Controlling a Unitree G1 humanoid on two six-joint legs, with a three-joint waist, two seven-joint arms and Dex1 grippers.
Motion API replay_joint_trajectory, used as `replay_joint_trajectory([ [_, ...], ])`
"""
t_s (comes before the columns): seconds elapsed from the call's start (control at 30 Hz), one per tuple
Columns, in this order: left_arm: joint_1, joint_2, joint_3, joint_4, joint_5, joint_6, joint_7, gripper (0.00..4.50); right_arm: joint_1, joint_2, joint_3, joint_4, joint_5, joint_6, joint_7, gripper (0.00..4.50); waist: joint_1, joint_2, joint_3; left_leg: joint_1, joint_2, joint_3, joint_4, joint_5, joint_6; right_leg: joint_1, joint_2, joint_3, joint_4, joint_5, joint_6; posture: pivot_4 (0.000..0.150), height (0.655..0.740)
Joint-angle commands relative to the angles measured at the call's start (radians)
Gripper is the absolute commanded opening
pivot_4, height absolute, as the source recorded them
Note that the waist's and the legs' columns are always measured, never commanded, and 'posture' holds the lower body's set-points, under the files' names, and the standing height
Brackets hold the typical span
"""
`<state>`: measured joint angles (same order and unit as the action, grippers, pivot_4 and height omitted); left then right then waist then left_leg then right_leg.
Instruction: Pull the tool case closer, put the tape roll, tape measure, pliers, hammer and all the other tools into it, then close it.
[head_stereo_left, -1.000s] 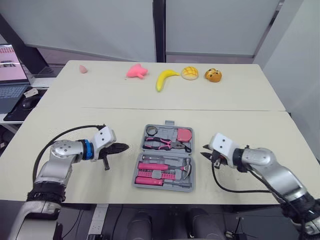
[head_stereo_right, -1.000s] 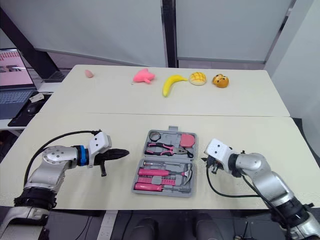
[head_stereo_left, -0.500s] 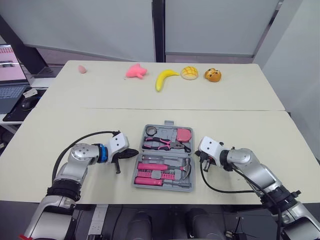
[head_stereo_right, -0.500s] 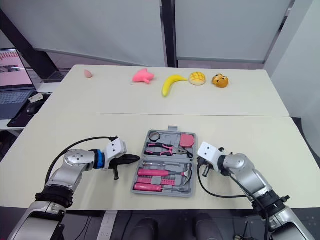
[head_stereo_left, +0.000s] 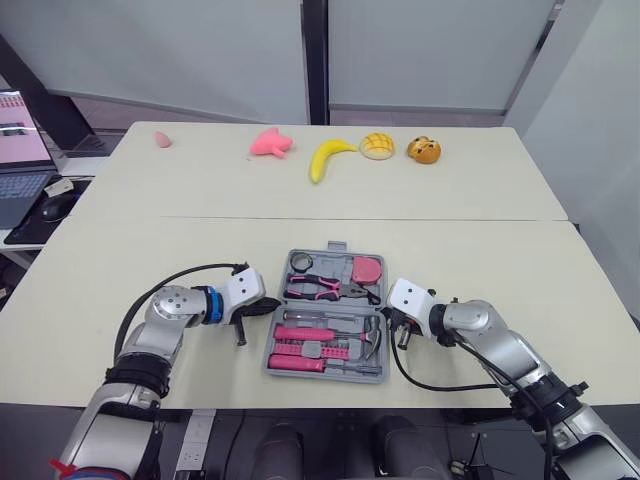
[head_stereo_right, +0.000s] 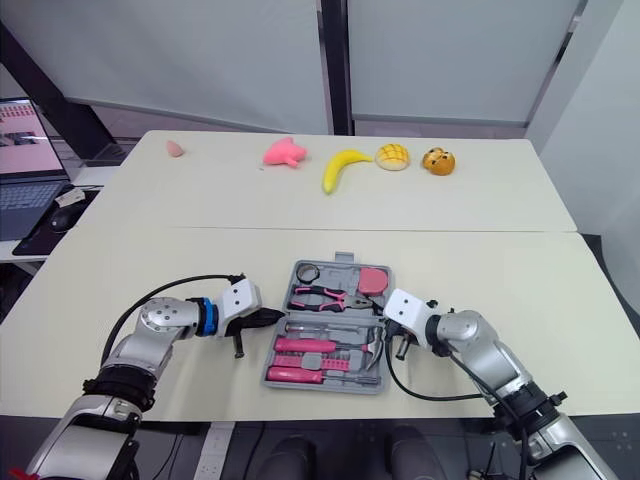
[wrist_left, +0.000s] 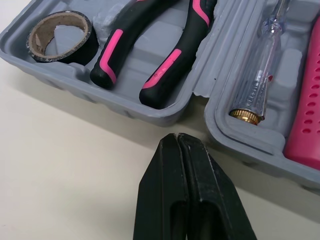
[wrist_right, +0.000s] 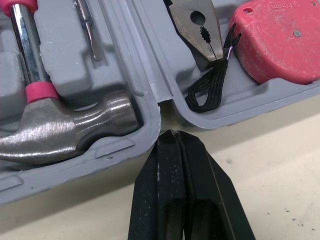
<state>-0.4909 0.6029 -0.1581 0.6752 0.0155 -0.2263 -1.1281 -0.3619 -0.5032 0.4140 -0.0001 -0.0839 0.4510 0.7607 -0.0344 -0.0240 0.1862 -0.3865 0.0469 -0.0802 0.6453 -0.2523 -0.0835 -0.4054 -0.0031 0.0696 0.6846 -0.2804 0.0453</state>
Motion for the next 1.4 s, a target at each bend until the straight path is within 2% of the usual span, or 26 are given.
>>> replay_joint_trajectory([
  [0.03,0.002,-0.005,-0.008,-0.040,-0.010,0.009,-0.020,0.00,-0.013,0.014,-0.003,-0.033,0.004,0.000,0.015,0.00,0.000,0.000,0.000,0.000,0.000,0.000,0.000,0.000,0.000,0.000,0.000,0.000,0.000,0.000,0.000,0.150,0.7255],
  [0.53,0.120,0.028,-0.002,-0.236,-0.030,0.092,-0.045,0.00,0.021,0.030,0.034,-0.129,0.017,0.060,0.086,0.00,-0.001,0.000,0.000,0.000,0.000,0.000,0.000,0.000,0.000,0.000,0.000,0.000,0.001,0.000,0.000,0.150,0.7255],
  [1.4,0.237,0.053,-0.020,-0.401,-0.053,0.174,-0.063,0.00,0.040,0.022,0.048,-0.169,0.007,0.083,0.112,0.00,-0.008,0.000,0.000,0.002,0.000,0.000,0.000,0.000,0.000,0.000,0.000,0.000,0.003,0.000,0.000,0.150,0.7255],
])
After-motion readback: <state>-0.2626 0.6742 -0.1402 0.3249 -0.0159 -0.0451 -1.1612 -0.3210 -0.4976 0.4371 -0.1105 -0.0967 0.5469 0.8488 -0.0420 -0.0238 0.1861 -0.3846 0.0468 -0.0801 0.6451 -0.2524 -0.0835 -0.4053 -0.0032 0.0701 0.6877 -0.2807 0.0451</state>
